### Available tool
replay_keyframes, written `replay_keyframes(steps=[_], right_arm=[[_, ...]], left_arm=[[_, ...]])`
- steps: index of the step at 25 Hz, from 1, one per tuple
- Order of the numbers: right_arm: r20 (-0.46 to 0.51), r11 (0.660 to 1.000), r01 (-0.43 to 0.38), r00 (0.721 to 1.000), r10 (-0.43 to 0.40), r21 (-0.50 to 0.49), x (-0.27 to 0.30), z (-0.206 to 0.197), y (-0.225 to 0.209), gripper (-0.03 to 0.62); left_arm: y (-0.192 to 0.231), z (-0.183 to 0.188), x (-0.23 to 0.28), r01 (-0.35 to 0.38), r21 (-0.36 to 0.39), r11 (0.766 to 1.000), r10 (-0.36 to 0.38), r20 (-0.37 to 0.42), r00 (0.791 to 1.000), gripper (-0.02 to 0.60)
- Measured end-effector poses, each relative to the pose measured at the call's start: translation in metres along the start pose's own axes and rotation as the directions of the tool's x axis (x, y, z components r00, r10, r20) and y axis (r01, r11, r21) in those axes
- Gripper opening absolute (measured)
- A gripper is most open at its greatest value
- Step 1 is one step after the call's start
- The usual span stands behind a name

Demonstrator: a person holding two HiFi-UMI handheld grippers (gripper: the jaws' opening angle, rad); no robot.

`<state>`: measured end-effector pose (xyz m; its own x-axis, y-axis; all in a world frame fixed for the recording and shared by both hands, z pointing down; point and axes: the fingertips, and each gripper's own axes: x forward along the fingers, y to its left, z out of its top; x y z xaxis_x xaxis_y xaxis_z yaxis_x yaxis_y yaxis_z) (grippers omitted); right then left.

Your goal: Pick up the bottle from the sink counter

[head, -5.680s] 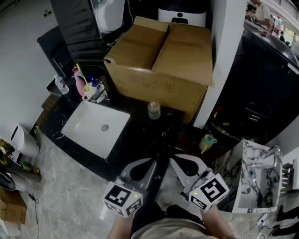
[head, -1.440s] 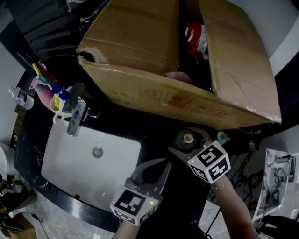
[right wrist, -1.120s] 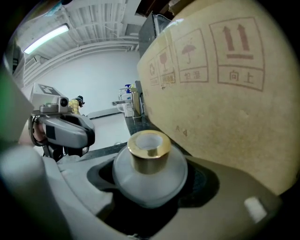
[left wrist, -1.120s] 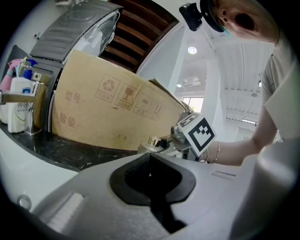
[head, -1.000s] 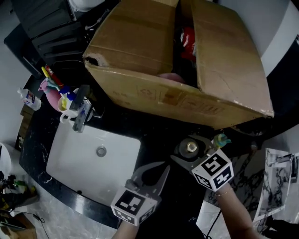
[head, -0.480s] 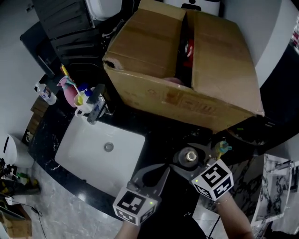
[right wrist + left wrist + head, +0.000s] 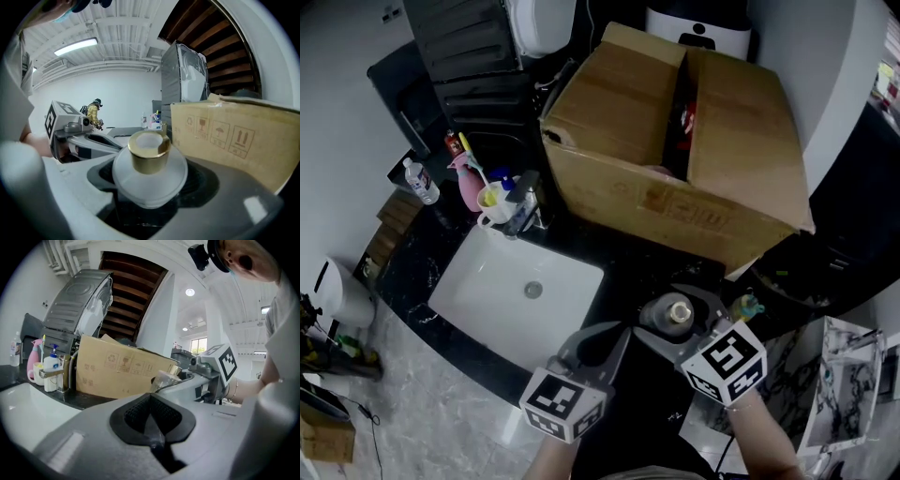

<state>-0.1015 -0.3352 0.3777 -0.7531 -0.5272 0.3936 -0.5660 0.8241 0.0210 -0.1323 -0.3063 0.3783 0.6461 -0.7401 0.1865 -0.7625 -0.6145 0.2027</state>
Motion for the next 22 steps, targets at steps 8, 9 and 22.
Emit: replay_keyframes(steps=[8,9,22], right_arm=[[0.075,0.999,0.008,0.997,-0.005,-0.038,-0.03,0.032,0.021,0.334],[0.084,0.999,0.007,0.996,-0.004,-0.04,-0.033,0.035,0.024,0.334],[0.199,0.998,-0.026,0.979,0.036,-0.054,-0.073,0.052,0.052,0.334]], left_arm=[[-0.017,0.024,-0.027,-0.02,0.017,1.0,0.019,0.067,0.998,0.008],[-0.019,0.026,-0.029,-0.022,0.02,1.0,0.02,0.073,0.997,0.008],[-0.05,0.041,-0.057,-0.071,0.048,0.996,0.064,0.131,0.989,0.008]])
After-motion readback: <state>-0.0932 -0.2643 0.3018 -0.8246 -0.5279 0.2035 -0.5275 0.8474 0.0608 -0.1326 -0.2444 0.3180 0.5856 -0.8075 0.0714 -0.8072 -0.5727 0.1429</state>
